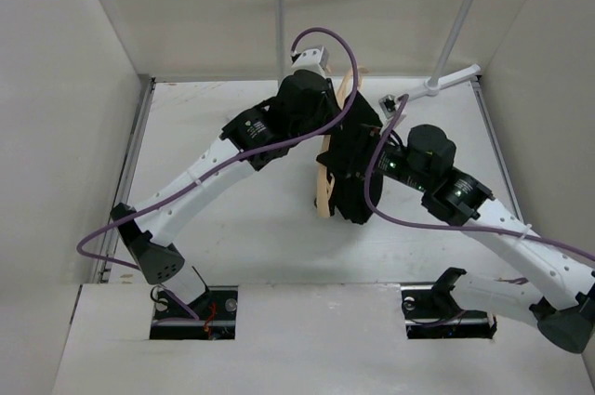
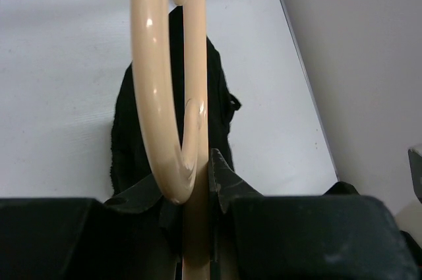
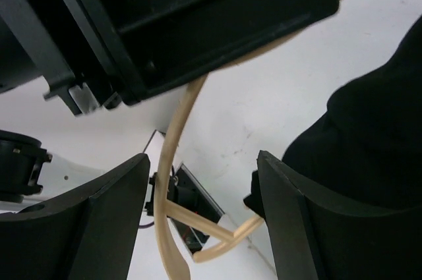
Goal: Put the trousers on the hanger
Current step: Place the hanger at the clothesline.
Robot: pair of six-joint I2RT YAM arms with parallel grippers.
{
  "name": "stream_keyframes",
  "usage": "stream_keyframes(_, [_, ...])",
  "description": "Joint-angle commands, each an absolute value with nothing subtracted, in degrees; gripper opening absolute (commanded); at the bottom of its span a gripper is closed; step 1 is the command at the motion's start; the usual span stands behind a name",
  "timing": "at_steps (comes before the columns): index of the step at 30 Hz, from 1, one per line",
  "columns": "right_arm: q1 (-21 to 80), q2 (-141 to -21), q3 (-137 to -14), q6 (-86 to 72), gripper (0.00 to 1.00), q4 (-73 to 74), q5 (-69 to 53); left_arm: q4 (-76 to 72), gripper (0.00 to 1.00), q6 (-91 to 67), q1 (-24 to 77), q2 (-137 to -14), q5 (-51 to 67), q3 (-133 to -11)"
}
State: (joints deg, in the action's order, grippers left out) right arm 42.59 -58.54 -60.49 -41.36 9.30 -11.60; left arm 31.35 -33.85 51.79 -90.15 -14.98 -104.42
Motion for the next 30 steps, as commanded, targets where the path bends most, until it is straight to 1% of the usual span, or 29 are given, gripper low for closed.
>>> stream_keyframes(1, [44.0,-59.6,-63.7,-41.2,0.71,2.6,-11.2,26.5,0.01,-33.0,52.0,-88.9,-15.6,-107.8])
stream_keyframes(5, [45.3,-61.5,-63.3,-41.9,0.64,0.4,-11.4,26.1,0.01,-33.0,52.2,-89.4,-15.8,-107.5])
stream_keyframes(8, [46.2,-63.2,-63.8,-42.4,0.48,-0.4,-11.3,25.9,0.01,-32.9,52.2,-89.9,-16.0,-107.4])
stream_keyframes(9, [46.4,-63.5,-64.0,-42.5,0.39,-0.3,-10.8,25.8,0.01,-32.9,52.2,-90.1,-16.0,-107.4])
stream_keyframes(10, [46.4,-63.5,-64.1,-42.5,0.27,-0.1,-10.4,25.7,0.01,-32.9,52.0,-90.2,-16.0,-107.4])
stream_keyframes(11, [46.5,-63.5,-64.0,-43.0,0.19,-0.1,-9.7,25.6,0.02,-32.9,51.8,-90.2,-16.1,-107.4])
stream_keyframes(12, [46.5,-62.8,-63.6,-43.2,0.14,-0.4,-9.0,25.5,0.03,-32.9,51.5,-90.3,-16.1,-107.4])
stream_keyframes(13, [46.5,-62.3,-63.5,-43.8,0.11,-0.5,-8.1,25.5,0.06,-32.9,51.3,-90.2,-16.2,-107.3])
stream_keyframes(14, [46.4,-61.7,-63.5,-44.4,0.09,-0.7,-7.9,25.4,0.12,-33.0,50.9,-90.0,-16.3,-107.2])
stream_keyframes(17, [45.1,-60.2,-63.5,-45.5,0.06,-2.0,-8.4,23.9,0.35,-33.0,49.8,-88.5,-16.3,-105.7])
stream_keyframes(20, [42.1,-59.8,-64.8,-46.1,0.05,-2.5,-11.2,21.8,0.64,-33.0,48.3,-85.8,-15.9,-103.2])
stream_keyframes(21, [41.0,-59.9,-65.3,-46.1,0.05,-2.5,-11.9,21.2,0.70,-32.9,47.9,-84.7,-15.9,-102.5])
stream_keyframes(22, [39.9,-60.1,-65.8,-46.2,0.05,-2.6,-12.6,20.6,0.81,-32.8,47.6,-83.4,-15.9,-101.6])
stream_keyframes(23, [38.8,-60.5,-66.4,-46.2,0.04,-2.6,-13.2,19.9,1.00,-32.7,47.3,-82.3,-15.8,-100.6])
stream_keyframes(30, [31.2,-64.5,-71.5,-45.9,0.04,-4.1,-19.6,17.8,1.00,-30.8,44.1,-72.3,-16.2,-94.2])
